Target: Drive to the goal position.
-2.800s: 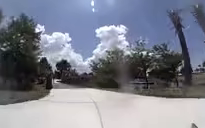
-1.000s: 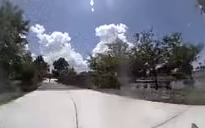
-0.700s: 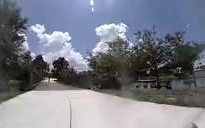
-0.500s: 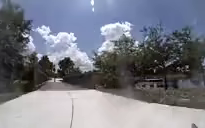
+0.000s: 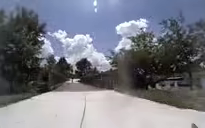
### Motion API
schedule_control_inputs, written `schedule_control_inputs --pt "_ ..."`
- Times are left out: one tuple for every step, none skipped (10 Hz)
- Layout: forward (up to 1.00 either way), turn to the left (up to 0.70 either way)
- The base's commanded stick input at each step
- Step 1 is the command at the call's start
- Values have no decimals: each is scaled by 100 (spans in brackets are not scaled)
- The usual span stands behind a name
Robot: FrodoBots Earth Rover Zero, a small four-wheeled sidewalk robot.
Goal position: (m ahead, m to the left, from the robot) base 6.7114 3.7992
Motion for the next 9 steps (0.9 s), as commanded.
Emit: schedule_control_inputs --pt "85 0" --pt "85 0" --pt "85 0" --pt "85 0" --pt "85 0" --pt "85 0" --pt "85 2" --pt "85 10" --pt "85 32"
